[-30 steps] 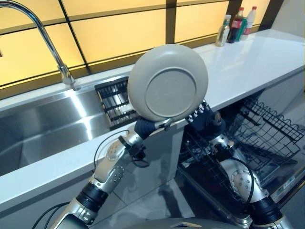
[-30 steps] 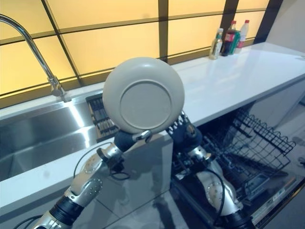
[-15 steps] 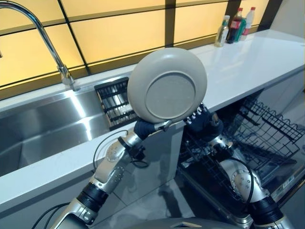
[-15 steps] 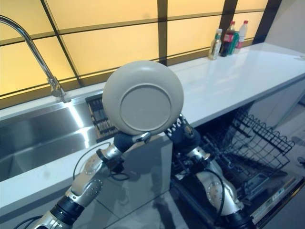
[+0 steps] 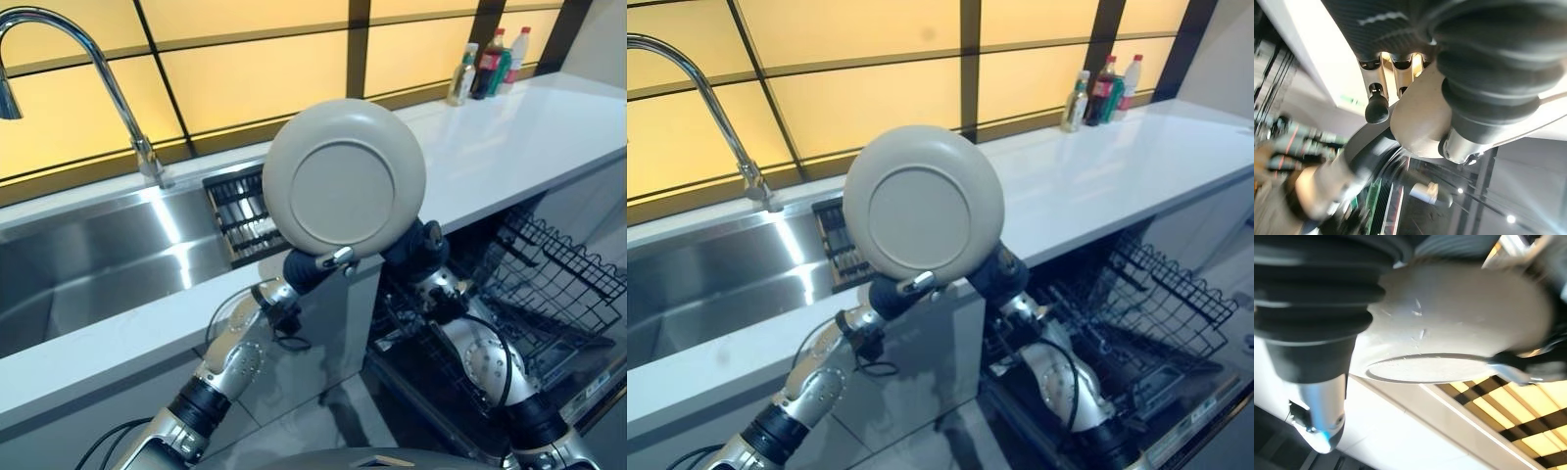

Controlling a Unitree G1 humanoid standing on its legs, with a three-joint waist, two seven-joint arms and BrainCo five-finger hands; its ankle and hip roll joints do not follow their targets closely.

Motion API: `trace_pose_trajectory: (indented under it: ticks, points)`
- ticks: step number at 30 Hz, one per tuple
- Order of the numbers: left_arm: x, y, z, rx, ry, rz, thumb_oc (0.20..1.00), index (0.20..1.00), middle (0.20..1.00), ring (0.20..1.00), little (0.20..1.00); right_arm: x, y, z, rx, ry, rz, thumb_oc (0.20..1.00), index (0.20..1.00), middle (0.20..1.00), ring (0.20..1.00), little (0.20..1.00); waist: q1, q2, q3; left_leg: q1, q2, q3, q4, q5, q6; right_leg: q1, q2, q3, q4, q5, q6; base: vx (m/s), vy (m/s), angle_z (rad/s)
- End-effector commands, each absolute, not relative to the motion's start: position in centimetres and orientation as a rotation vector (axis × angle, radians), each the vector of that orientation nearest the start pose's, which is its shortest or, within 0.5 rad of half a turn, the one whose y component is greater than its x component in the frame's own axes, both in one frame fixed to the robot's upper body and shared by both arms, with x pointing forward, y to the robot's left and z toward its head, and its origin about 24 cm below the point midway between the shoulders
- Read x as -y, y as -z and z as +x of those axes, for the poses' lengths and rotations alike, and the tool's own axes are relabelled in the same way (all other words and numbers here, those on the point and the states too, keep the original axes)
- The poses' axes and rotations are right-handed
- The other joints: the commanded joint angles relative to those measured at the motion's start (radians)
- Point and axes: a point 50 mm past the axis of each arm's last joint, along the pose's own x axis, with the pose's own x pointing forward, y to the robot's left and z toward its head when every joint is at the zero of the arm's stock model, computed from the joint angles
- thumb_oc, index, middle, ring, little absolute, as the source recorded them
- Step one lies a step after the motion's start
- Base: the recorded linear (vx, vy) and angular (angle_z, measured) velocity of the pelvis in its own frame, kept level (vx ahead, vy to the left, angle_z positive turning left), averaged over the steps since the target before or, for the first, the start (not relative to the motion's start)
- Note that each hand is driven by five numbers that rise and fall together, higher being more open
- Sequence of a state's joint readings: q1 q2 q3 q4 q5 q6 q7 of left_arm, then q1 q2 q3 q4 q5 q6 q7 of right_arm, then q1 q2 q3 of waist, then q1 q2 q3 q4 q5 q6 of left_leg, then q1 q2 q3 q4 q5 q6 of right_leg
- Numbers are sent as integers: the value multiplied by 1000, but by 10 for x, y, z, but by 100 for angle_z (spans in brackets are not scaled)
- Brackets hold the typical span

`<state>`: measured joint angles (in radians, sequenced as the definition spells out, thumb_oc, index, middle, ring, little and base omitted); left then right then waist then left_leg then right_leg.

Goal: Pick up plates and place into dishwasher.

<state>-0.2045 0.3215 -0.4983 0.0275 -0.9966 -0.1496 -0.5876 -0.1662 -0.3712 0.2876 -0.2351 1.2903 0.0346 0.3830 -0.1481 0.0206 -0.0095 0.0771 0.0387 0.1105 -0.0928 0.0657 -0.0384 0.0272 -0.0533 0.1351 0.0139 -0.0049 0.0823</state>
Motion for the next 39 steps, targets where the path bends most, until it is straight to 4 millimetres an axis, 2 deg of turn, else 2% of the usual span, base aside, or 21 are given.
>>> trace_pose_trajectory:
  ticks: [1, 13, 19, 23, 24, 25, 26, 27, 28, 33, 39]
  points:
    - [-56, -80, 245, 132, 1140, -653, 200, 200, 200, 200, 200, 91, -177, 257, 394, -1023, 967, 1000, 1000, 1000, 1000, 1000, 16, -20, 8, -18, -72, -23, 6, -67, 89, -44, 21, -50, 0, 66, 22, 0, 0, 0]
    - [-59, -74, 245, 105, 1124, -632, 200, 200, 200, 200, 200, 95, -180, 259, 404, -1014, 947, 1000, 1000, 1000, 1000, 1000, 8, -15, 8, -16, -71, -16, 6, -70, 90, -49, 20, -42, 3, 69, 25, 0, 0, 0]
    - [-68, -73, 251, 111, 1007, -545, 200, 200, 200, 200, 200, 101, -182, 257, 440, -981, 802, 1000, 1000, 1000, 1000, 1000, 8, -16, 8, -20, -71, -19, 6, -66, 91, -54, 21, -38, 8, 68, 25, 0, 0, 0]
    - [-81, -76, 260, 137, 865, -395, 200, 200, 200, 200, 200, 111, -181, 257, 444, -930, 675, 1000, 1000, 1000, 1000, 1000, 13, -19, 10, -22, -71, -26, 6, -62, 92, -55, 21, -40, 13, 64, 24, 0, 0, 0]
    - [-84, -76, 261, 139, 842, -367, 200, 200, 200, 200, 200, 114, -181, 258, 446, -919, 639, 944, 944, 944, 944, 944, 15, -20, 12, -22, -71, -28, 6, -61, 92, -55, 21, -42, 14, 63, 24, 0, 0, 0]
    - [-87, -77, 263, 147, 815, -324, 200, 200, 200, 200, 200, 117, -181, 258, 446, -908, 589, 614, 614, 614, 614, 614, 15, -21, 14, -23, -70, -28, 6, -61, 92, -56, 21, -43, 15, 63, 24, 0, 0, 0]
    - [-89, -79, 264, 153, 800, -293, 200, 200, 200, 200, 200, 119, -181, 257, 444, -901, 561, 470, 470, 470, 470, 470, 15, -22, 16, -23, -70, -28, 6, -61, 92, -57, 20, -44, 16, 63, 24, 0, 0, 0]
    - [-91, -79, 265, 157, 788, -259, 200, 200, 200, 200, 200, 122, -180, 257, 443, -897, 536, 266, 266, 266, 266, 266, 15, -23, 18, -22, -69, -27, 6, -61, 93, -56, 19, -46, 16, 62, 24, 0, 0, 0]
    - [-92, -80, 265, 158, 783, -240, 200, 200, 200, 200, 200, 124, -180, 256, 441, -904, 522, 200, 200, 200, 200, 200, 14, -24, 18, -22, -69, -27, 6, -61, 93, -56, 19, -48, 16, 62, 24, 0, 0, 0]
    - [-92, -81, 269, 143, 765, -204, 200, 200, 200, 200, 200, 126, -181, 256, 438, -924, 482, 200, 200, 200, 200, 200, 10, -27, 22, -21, -67, -18, 6, -63, 92, -55, 16, -58, 15, 62, 26, 0, 0, 0]
    - [-91, -73, 267, 105, 771, -200, 200, 200, 200, 200, 200, 127, -179, 255, 451, -933, 485, 200, 200, 200, 200, 200, 8, -27, 23, -18, -66, -11, 8, -66, 93, -53, 18, -58, 15, 59, 24, 0, 0, 0]
